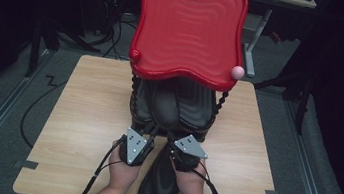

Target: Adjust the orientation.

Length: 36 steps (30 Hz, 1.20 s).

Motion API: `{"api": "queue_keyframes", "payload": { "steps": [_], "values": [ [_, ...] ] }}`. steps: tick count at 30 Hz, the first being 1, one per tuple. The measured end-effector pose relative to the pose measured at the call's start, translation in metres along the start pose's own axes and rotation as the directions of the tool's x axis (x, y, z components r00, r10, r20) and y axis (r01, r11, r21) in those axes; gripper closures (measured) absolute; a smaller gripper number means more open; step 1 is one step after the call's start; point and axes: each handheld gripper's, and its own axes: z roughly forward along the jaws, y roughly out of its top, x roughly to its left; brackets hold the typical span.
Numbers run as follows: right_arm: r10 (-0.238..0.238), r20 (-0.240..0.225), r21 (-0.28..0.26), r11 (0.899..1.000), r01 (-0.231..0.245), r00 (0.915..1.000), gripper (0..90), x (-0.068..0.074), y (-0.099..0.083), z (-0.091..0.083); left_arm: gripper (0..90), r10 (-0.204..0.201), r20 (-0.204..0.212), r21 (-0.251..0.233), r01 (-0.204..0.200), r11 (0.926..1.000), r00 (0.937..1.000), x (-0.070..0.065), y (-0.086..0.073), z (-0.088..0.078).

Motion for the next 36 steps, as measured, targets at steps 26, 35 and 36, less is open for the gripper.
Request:
{"api": "queue_keyframes", "payload": {
  "steps": [26, 35, 36],
  "values": [
    [0.055, 0.07, -0.139, 0.989, -0.045, 0.996, 72.0, -0.039, 0.074, 0.027, 89.5, 0.002, -0.032, 0.025, -0.001, 0.9997, 0.9995, -0.003, -0.01, 0.025],
    [0.034, 0.147, -0.076, 0.997, -0.023, 0.9886, 83.1, -0.043, 0.095, 0.069, 89.6, 0.015, -0.035, 0.038, -0.014, 0.9992, 0.9993, -0.005, -0.007, 0.031],
    [0.032, 0.156, -0.077, 0.997, -0.02, 0.9873, 83.7, -0.044, 0.095, 0.07, 89.6, 0.024, -0.039, 0.043, -0.023, 0.9988, 0.999, -0.006, -0.007, 0.032]
  ]
}}
